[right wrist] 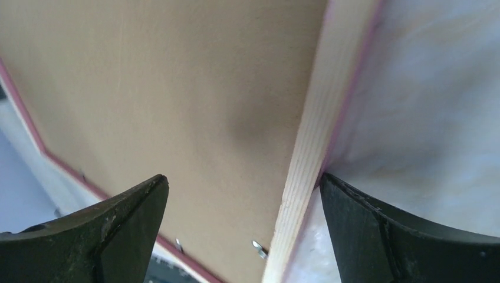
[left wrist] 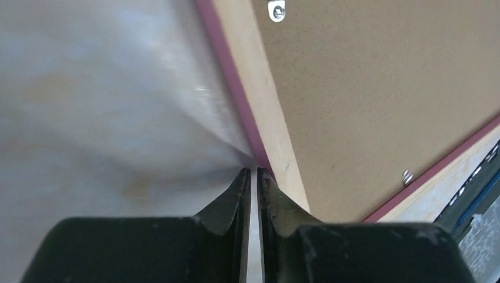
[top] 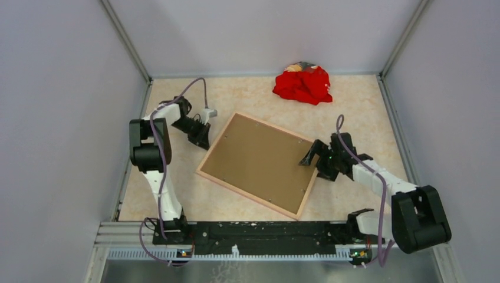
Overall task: Put the photo into the frame
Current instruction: Adjust the photo frame at the center of the board, then install the photo frame at the center of the board.
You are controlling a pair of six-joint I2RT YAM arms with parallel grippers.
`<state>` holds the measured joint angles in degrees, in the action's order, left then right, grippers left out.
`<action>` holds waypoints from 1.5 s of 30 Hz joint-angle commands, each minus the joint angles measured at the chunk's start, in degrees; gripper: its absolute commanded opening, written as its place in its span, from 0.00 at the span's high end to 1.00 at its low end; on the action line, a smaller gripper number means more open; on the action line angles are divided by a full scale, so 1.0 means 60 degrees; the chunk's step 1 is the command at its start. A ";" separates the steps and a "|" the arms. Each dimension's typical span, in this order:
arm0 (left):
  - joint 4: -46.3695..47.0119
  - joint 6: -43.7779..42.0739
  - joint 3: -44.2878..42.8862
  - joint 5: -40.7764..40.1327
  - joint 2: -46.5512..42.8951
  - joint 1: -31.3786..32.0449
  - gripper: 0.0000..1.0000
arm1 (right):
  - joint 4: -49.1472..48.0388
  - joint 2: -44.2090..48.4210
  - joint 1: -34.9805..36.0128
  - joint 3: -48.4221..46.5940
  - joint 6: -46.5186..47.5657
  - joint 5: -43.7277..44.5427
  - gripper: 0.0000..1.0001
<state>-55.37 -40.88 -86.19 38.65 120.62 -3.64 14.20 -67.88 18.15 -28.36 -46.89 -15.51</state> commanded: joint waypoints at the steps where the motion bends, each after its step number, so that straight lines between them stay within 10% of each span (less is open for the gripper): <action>1: 0.0020 -0.0070 0.2077 0.0324 -0.0744 0.1595 0.83 | -0.0297 -0.0477 -0.0812 -0.1109 0.1158 0.0240 0.01; 14: -0.0775 -0.0347 0.1917 0.1410 -0.1298 0.0678 0.63 | 0.2235 -0.0123 -0.1348 -0.3732 0.3255 0.2978 0.06; 21: -0.0950 0.0037 0.1405 0.3063 -0.0646 0.0785 0.57 | 0.1044 -0.0373 0.0319 -0.3966 0.2264 0.1906 0.11; 45: 0.0777 0.1401 0.2112 0.2418 -0.0271 0.0932 0.80 | -0.3097 -0.7403 0.4457 -0.7865 -0.0077 -0.0260 0.20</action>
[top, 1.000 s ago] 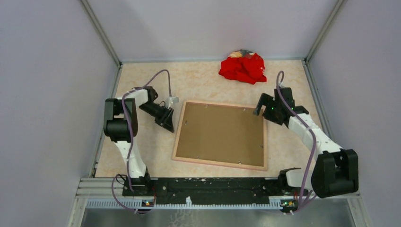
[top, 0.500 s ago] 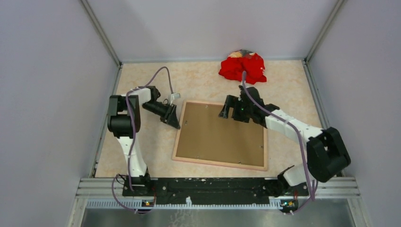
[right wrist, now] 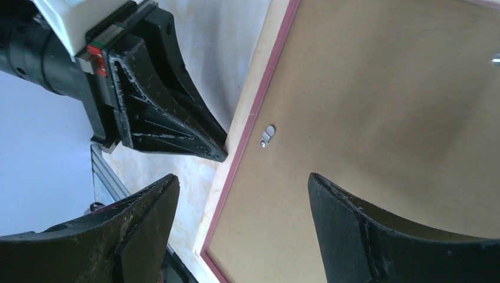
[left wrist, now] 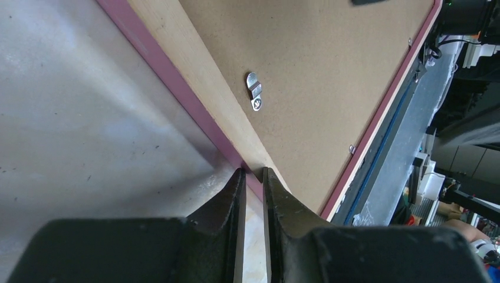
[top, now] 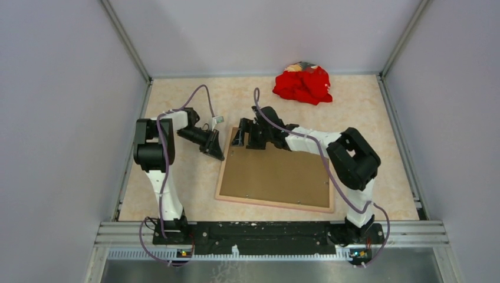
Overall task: Put the photo into the frame
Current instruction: Install the photo frame at the center of the board.
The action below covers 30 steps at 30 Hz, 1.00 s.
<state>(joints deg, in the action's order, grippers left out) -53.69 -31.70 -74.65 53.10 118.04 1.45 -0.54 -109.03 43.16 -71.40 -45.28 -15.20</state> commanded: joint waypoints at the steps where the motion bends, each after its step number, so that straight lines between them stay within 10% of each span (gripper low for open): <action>1: 0.0484 -0.0146 0.0190 -0.0012 0.0170 0.0084 0.80 | -0.0656 -0.0672 0.0336 -0.0782 -0.0393 -0.0321 0.21; 30: 0.0561 -0.0150 0.0225 -0.0167 0.0014 0.0067 0.83 | -0.1360 -0.2266 0.0615 -0.1455 -0.1142 -0.0715 0.28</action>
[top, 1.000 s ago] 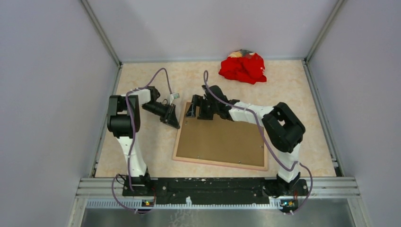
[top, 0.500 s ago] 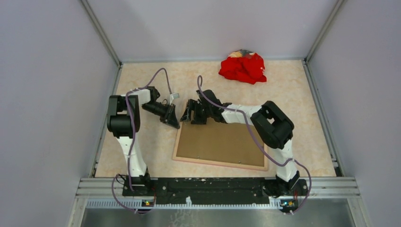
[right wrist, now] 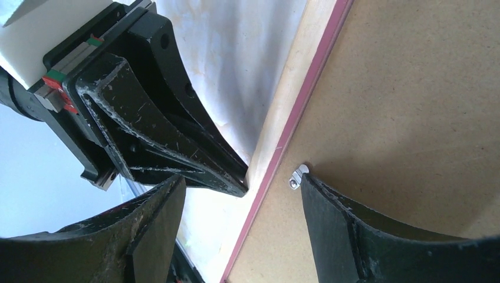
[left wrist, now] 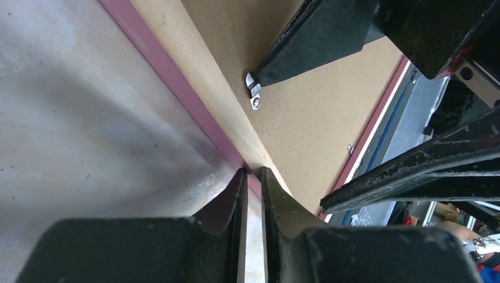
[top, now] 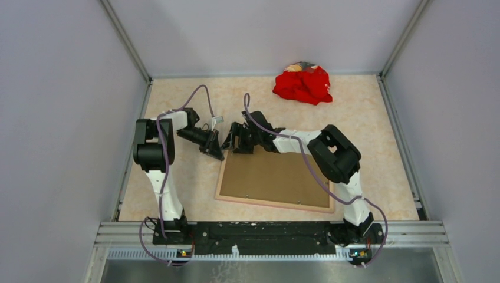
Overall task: Put the photo into the frame
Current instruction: Install the photo frame at the center of the board.
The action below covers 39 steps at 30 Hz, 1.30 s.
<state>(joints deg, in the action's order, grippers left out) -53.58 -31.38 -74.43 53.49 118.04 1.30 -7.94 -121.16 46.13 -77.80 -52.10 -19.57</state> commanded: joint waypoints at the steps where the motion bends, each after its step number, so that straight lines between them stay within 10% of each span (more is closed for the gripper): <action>1: 0.0538 -0.0205 0.0200 -0.0237 0.0022 0.0091 0.83 | -0.0126 -0.0272 0.0119 -0.0423 -0.0011 0.0014 0.28; 39: 0.0577 -0.0256 0.0204 -0.0353 -0.0042 0.0093 0.84 | -0.0783 -0.0645 0.0132 -0.0634 -0.0619 -0.0997 0.34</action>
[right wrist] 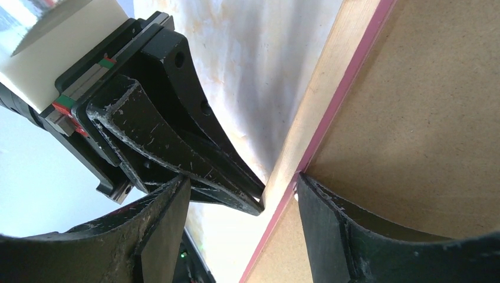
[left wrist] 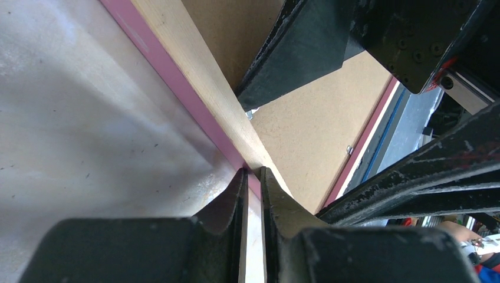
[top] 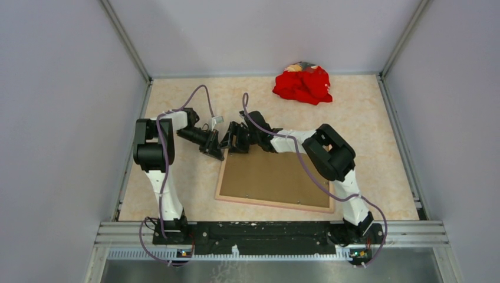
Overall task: Put the photo into the frame
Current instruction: Install the photo frame at the center of the board, then turn over the photo frame at the center of the board.
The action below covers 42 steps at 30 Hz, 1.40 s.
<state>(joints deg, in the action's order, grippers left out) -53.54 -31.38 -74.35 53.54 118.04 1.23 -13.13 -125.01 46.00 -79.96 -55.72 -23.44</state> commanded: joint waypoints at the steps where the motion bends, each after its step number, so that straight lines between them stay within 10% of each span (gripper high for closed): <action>1: 0.0577 -0.0252 0.0193 -0.0362 -0.0044 0.0102 0.84 | 0.0199 0.0024 0.0148 -0.0355 0.0072 -0.0342 0.33; 10: 0.0230 -0.0222 -0.0205 -0.0225 -0.0207 -0.0127 0.77 | 0.3541 0.1330 -0.0115 -0.1785 0.3584 0.0591 0.28; 21: -0.0839 -0.0958 -0.0948 -0.0077 -0.1172 -0.0988 0.46 | 0.4521 0.6866 0.1642 0.4352 0.7080 0.2869 0.32; 24: -0.1316 -0.1436 -0.0955 0.0100 -0.1762 -0.1040 0.03 | 0.4712 0.7398 0.2153 0.5076 0.7284 0.3054 0.32; 42: -0.3466 -0.2955 -0.0828 0.0306 -0.4065 -0.1277 0.01 | 0.4948 0.6219 0.4090 0.4970 0.7948 0.4421 0.48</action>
<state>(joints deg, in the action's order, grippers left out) -70.32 -45.76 -78.35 53.34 95.88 -6.11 17.28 -86.98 68.93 -47.70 -8.99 0.71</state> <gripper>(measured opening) 0.987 0.523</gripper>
